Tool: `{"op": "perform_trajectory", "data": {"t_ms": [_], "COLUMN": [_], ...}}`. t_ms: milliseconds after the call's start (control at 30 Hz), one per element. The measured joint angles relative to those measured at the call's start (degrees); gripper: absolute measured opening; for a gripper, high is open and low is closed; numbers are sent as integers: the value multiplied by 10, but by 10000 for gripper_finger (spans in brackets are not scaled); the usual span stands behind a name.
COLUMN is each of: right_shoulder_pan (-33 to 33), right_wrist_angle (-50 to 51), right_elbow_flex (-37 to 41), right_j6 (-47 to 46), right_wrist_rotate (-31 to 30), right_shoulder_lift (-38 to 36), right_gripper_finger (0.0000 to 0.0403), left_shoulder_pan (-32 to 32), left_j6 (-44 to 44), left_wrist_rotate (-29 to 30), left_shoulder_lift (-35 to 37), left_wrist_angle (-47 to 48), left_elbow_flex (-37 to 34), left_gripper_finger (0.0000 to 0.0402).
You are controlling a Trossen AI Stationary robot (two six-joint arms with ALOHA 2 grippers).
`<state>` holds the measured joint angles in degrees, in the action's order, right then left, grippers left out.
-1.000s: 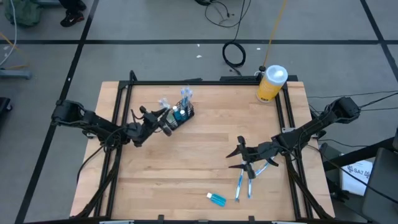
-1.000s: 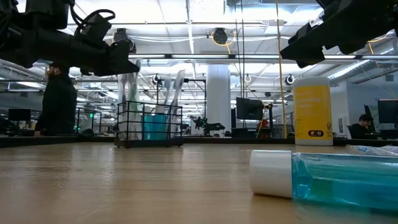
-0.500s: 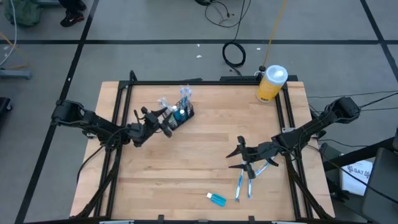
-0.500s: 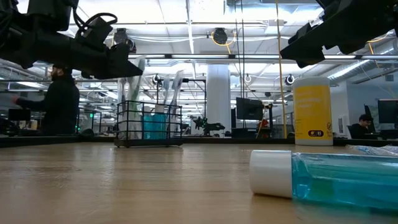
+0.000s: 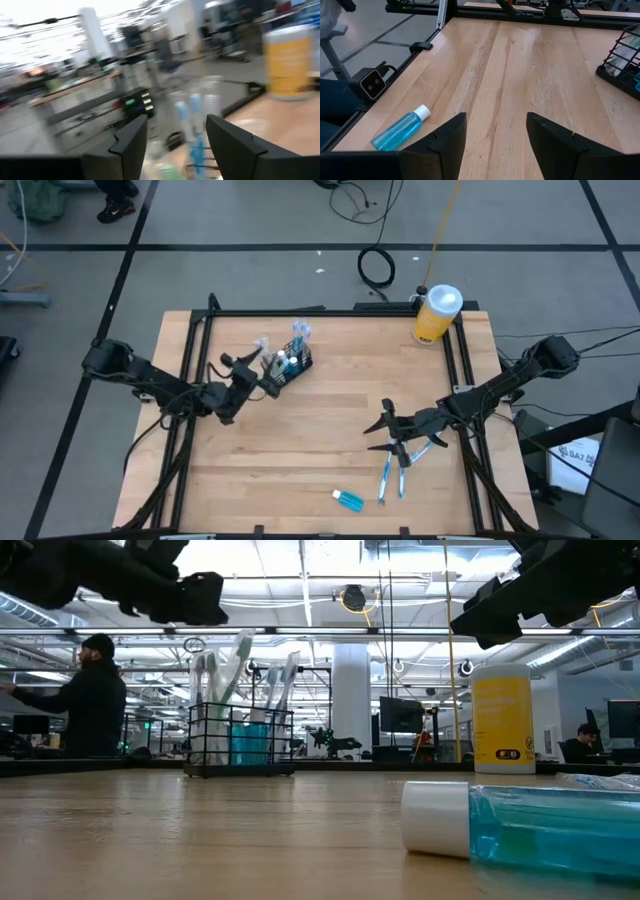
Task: Pick & Place toothbrushing station
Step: Put the mouthwash into the black wire organizer
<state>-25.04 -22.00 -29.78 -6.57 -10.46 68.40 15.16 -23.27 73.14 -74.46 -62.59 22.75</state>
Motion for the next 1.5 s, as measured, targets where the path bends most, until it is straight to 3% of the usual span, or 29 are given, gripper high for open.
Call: {"op": "perform_trajectory", "data": {"t_ms": [167, 400, 567, 700, 967, 1300, 1500], "right_shoulder_pan": [0, 0, 0, 0, 0, 0, 0], "right_wrist_angle": [0, 0, 0, 0, 0, -1, -1], "right_elbow_flex": [0, 0, 0, 0, 0, 0, 0], "right_j6": [0, 0, 0, 0, 0, 0, 0], "right_wrist_rotate": [0, 0, 0, 0, 0, 0, 0], "right_shoulder_lift": [0, 0, 0, 0, 0, 0, 0], "right_gripper_finger": [199, 199, 199, 199, 199, 199, 199], "left_shoulder_pan": [47, 135, 194, 224, 210, 170, 156], "left_j6": [-62, -75, -13, 70, 299, 385, 359], "left_wrist_rotate": [96, 90, 76, -21, -320, -379, -458], "left_shoulder_lift": [0, 0, -1, -1, -9, -104, -173], "left_wrist_angle": [-1, 12, 67, 112, 211, 209, 208], "left_elbow_flex": [34, 83, 101, 102, 102, 107, 168], "left_gripper_finger": [205, 192, 187, 186, 186, 186, 186]}}
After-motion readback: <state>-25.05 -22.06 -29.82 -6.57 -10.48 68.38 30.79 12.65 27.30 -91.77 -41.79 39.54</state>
